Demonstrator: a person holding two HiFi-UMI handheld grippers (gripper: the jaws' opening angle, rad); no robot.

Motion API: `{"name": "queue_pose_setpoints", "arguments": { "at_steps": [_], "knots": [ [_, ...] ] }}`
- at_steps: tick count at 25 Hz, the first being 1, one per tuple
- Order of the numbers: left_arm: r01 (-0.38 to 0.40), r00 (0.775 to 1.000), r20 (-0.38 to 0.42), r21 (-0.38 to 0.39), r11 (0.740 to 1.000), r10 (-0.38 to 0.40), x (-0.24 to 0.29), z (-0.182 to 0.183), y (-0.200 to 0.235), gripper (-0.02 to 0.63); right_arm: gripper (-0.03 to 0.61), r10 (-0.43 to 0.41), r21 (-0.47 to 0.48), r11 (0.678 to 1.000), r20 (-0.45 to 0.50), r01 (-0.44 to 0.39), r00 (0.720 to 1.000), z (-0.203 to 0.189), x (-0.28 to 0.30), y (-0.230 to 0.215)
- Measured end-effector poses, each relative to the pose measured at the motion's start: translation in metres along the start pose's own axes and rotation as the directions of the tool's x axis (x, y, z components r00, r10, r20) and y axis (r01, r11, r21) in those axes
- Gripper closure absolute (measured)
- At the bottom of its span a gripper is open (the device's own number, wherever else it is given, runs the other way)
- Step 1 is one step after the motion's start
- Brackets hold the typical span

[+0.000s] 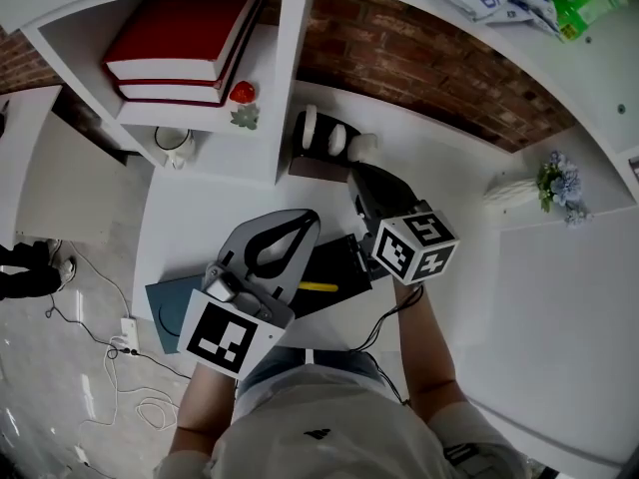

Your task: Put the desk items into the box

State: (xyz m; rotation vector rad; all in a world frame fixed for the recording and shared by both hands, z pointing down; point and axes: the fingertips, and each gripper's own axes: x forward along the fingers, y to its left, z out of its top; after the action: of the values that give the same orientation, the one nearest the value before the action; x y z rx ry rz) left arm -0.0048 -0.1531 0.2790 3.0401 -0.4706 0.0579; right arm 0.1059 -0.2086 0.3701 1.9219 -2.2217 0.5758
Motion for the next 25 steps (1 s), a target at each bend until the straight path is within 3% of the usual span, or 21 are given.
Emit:
{"name": "queue_pose_setpoints", "arguments": {
  "at_steps": [11, 25],
  "knots": [
    [-0.038, 0.999, -0.012, -0.041, 0.998, 0.037, -0.014, -0.014, 0.028, 0.600, 0.510, -0.108, 0.006, 0.994, -0.081, 0.108, 0.991, -0.023, 0.045, -0.023],
    [-0.068, 0.997, -0.030, -0.060, 0.996, 0.066, -0.020, -0.024, 0.051, 0.601, 0.460, -0.231, 0.012, 0.972, -0.163, 0.236, 0.959, -0.048, 0.084, -0.051]
  ]
}}
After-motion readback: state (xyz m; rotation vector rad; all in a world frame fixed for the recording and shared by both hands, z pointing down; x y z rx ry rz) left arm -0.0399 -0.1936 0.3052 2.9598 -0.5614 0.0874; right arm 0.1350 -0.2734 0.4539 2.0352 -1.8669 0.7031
